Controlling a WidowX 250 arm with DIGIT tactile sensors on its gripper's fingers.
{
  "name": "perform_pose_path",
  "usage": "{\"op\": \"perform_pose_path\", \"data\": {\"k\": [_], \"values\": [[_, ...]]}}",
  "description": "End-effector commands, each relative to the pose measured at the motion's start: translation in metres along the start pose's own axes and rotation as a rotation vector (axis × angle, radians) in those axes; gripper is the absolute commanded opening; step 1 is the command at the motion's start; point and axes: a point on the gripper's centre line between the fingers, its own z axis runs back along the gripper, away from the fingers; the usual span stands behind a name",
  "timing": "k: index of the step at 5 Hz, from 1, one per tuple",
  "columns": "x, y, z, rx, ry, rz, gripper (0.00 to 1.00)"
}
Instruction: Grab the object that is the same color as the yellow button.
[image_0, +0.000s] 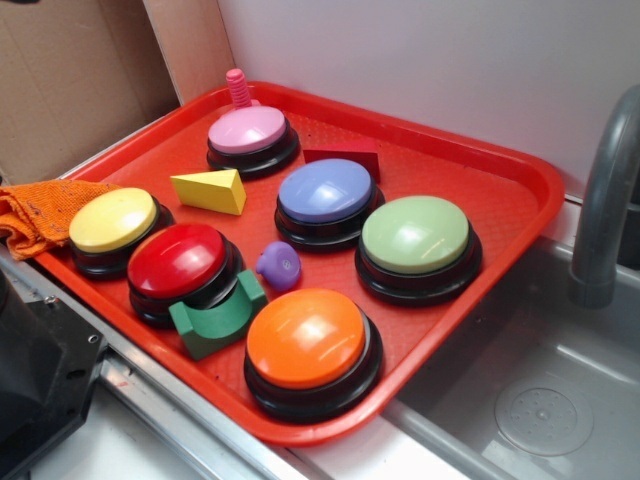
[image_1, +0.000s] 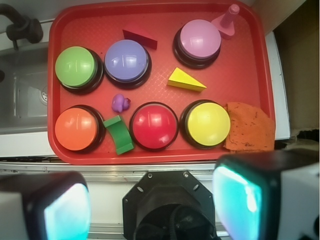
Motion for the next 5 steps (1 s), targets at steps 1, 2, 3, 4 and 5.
{"op": "perform_pose_path", "data": {"k": [1, 2, 3, 4, 5], "values": [[0.000, 0.000, 0.000, 0.000, 0.000, 0.000, 1.00], [0.013, 0.014, -0.023, 0.020, 0.008, -0.054, 1.00], [0.028, 0.033, -0.052, 0.008, -0.003, -0.112, 1.00], [0.044, 0.053, -0.086, -0.017, -0.024, -0.153, 1.00], [0.063, 0.067, -0.120, 0.021, -0.023, -0.203, 1.00]]}}
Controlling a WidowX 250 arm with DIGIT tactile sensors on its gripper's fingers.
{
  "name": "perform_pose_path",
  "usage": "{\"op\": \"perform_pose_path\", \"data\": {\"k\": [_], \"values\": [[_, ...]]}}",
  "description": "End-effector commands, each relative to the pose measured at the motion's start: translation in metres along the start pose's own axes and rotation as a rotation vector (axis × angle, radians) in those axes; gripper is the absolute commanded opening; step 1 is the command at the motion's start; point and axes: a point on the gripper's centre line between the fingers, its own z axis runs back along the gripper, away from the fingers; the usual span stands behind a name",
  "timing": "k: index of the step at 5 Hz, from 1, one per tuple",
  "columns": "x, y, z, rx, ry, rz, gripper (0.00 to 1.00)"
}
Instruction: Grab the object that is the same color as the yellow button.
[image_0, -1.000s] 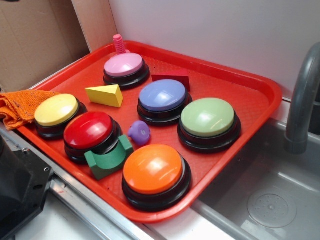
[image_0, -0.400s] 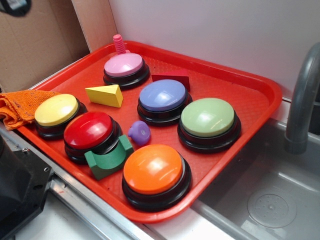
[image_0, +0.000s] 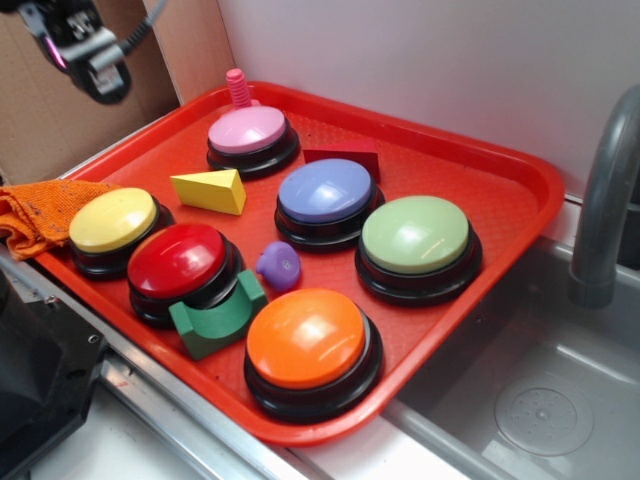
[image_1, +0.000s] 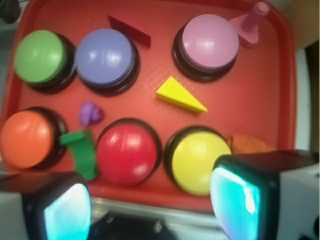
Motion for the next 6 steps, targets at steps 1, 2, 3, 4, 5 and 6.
{"op": "perform_pose_path", "data": {"k": [1, 2, 3, 4, 5, 6], "values": [[0.037, 0.024, -0.054, 0.049, -0.054, -0.115, 1.00], [0.053, 0.028, -0.081, 0.041, -0.062, -0.131, 1.00], [0.061, 0.026, -0.093, 0.055, -0.034, -0.161, 1.00], [0.061, 0.025, -0.103, 0.066, -0.023, -0.166, 1.00], [0.058, 0.025, -0.110, 0.066, -0.019, -0.164, 1.00], [0.055, 0.026, -0.114, 0.069, -0.024, -0.150, 1.00]]}}
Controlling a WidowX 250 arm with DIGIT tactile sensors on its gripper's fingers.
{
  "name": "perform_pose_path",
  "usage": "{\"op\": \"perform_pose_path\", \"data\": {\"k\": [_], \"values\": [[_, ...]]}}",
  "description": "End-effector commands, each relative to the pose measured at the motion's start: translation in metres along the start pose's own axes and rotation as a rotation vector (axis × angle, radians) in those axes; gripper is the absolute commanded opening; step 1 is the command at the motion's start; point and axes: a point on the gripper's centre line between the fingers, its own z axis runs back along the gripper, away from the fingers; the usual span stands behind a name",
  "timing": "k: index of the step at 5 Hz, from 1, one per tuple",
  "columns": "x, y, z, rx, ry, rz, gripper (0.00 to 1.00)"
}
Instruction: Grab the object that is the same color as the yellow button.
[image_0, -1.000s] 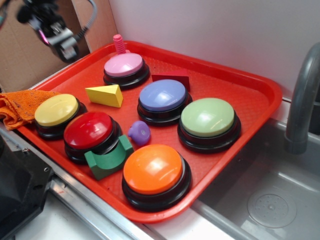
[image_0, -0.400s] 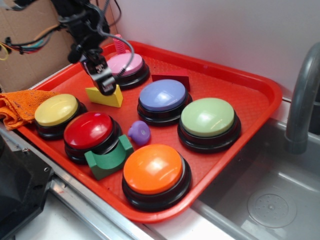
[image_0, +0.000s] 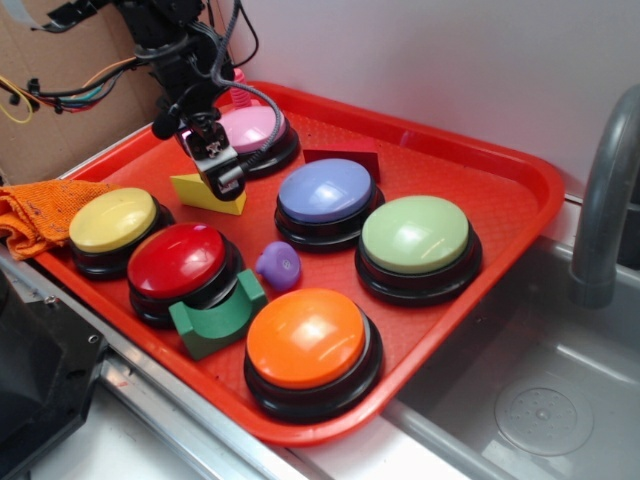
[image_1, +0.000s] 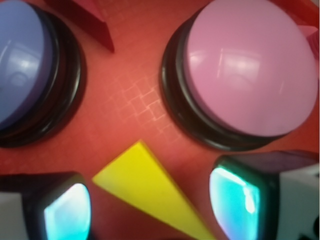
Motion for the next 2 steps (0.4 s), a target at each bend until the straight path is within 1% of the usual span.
{"op": "perform_pose_path", "data": {"k": [1, 2], "values": [[-0.0004, -0.0009, -0.0046, 0.024, -0.006, -0.001, 1.00], [-0.0036, -0.0020, -0.0096, 0.022, 0.002, 0.006, 1.00]]}}
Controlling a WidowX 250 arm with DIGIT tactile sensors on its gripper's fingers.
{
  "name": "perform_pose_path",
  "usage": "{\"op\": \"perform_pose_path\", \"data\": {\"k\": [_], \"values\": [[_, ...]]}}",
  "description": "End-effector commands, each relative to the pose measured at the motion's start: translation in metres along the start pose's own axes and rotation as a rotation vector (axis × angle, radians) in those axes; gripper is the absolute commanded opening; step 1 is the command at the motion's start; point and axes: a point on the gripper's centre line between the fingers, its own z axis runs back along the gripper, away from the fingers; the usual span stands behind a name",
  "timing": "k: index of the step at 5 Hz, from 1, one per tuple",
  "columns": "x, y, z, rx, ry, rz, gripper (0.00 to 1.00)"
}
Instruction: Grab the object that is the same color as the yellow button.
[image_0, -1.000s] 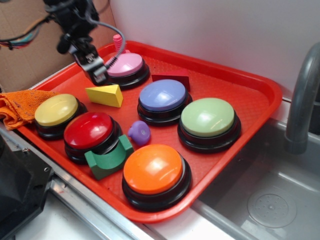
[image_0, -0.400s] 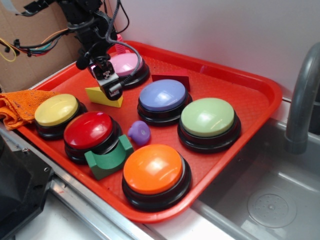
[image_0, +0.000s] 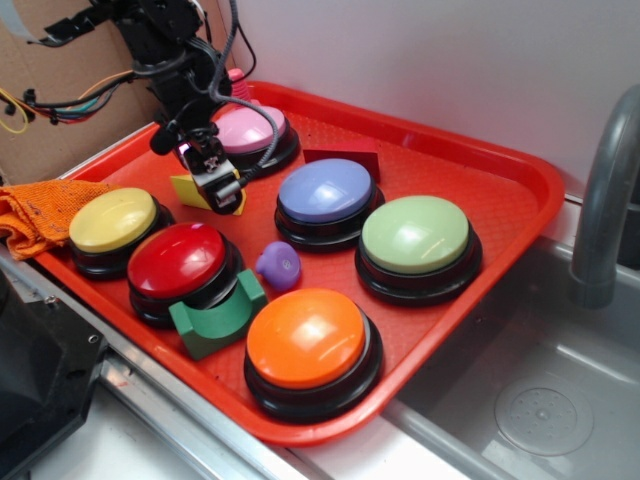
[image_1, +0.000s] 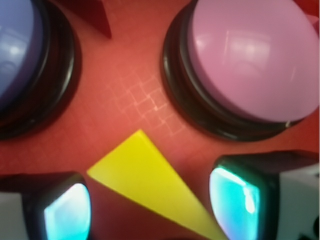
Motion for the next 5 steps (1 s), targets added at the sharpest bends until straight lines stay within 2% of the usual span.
{"op": "perform_pose_path", "data": {"k": [1, 2, 3, 4, 5], "values": [[0.001, 0.003, -0.006, 0.022, 0.001, 0.026, 1.00], [0.001, 0.006, -0.011, 0.024, 0.002, 0.038, 1.00], [0.001, 0.008, -0.014, 0.025, 0.004, 0.062, 0.84], [0.001, 0.009, -0.016, 0.020, 0.016, 0.061, 0.04], [0.000, 0.010, -0.018, 0.012, 0.031, 0.064, 0.01]]}}
